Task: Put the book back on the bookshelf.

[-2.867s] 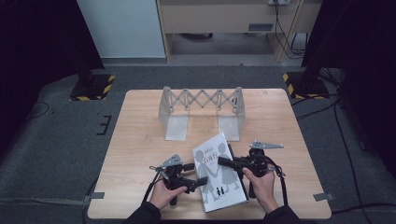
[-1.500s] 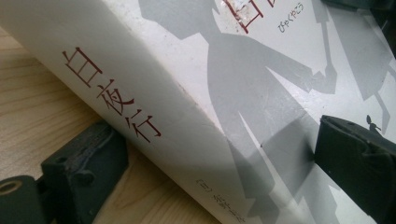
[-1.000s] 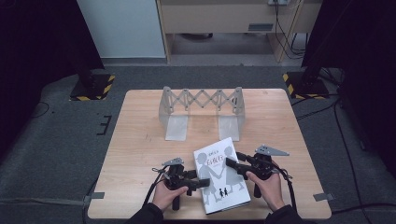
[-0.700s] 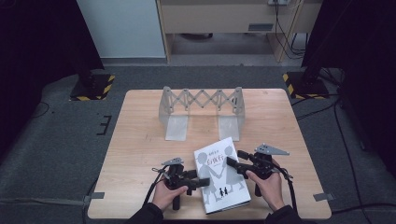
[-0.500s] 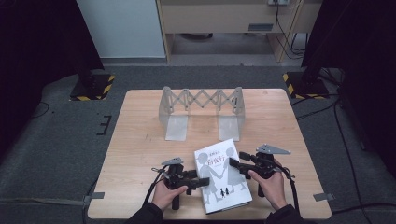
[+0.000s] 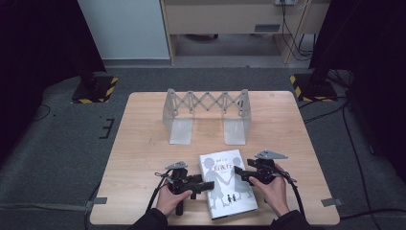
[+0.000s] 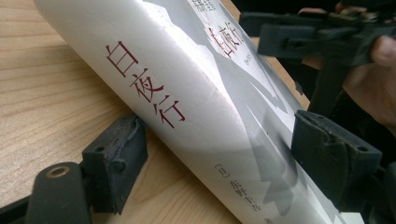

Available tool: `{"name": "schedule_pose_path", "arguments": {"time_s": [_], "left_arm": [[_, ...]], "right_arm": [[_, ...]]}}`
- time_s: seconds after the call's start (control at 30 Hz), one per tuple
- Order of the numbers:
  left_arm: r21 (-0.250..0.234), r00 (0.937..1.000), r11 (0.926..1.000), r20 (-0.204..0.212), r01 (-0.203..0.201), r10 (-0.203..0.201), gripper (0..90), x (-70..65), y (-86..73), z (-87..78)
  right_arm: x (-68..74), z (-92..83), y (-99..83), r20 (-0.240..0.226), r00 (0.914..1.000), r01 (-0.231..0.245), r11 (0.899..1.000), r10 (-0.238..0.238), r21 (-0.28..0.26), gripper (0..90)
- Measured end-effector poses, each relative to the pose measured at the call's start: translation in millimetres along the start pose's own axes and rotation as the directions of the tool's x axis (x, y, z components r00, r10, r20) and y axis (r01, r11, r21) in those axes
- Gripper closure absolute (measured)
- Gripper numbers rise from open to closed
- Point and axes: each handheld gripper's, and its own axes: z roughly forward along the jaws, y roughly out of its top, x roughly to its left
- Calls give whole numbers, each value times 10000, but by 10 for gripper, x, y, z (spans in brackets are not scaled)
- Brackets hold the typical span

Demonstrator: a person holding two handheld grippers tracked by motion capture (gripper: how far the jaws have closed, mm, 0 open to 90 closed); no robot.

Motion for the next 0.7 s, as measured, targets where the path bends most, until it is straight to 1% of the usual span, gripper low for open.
{"name": "schedule_pose_path", "arguments": {"time_s": [0.03,0.07,0.1,0.13,0.23,0.4,0.5,0.53,0.57,0.6,0.63,0.7], "left_arm": [[2,10000,10000,0,-3,3,180,0,0,0],[2,10000,10000,0,-3,3,180,0,0,0],[-1,10000,10000,-8,-6,6,180,-1,0,0],[-1,10000,10000,-10,-8,8,180,-1,0,0],[0,10000,10000,-16,-22,22,180,-2,1,0],[-5,10000,10000,-21,-20,20,180,7,20,20],[-5,10000,10000,-22,-2,2,180,9,28,30],[0,10000,10000,-24,-10,10,180,10,31,32],[5,10000,10000,-29,-37,37,180,11,33,34],[10,10000,10000,-32,-43,43,181,11,34,34],[12,10000,10000,-24,-48,48,180,12,34,34],[18,10000,10000,-21,-50,50,181,13,35,34]], "right_arm": [[-58,14,-35,-247,9982,-553,9985,554,47,286],[-58,14,-35,-247,9982,-553,9985,554,47,286],[-84,25,-46,-374,9966,-735,9973,737,62,282],[-85,28,-49,-395,9962,-772,9970,774,64,283],[-82,45,-74,-571,9923,-1097,9940,1098,54,282],[-76,62,-87,-712,9889,-1308,9914,1307,45,286],[-55,90,-97,-1040,9835,-1476,9889,1483,141,289],[-40,104,-101,-1203,9805,-1541,9879,1552,181,296],[-24,115,-102,-1408,9754,-1671,9855,1695,294,315],[-9,124,-102,-1457,9741,-1701,9849,1729,310,312],[-7,123,-98,-1408,9755,-1663,9855,1692,322,314],[-9,122,-97,-1431,9743,-1705,9847,1738,352,315]]}}
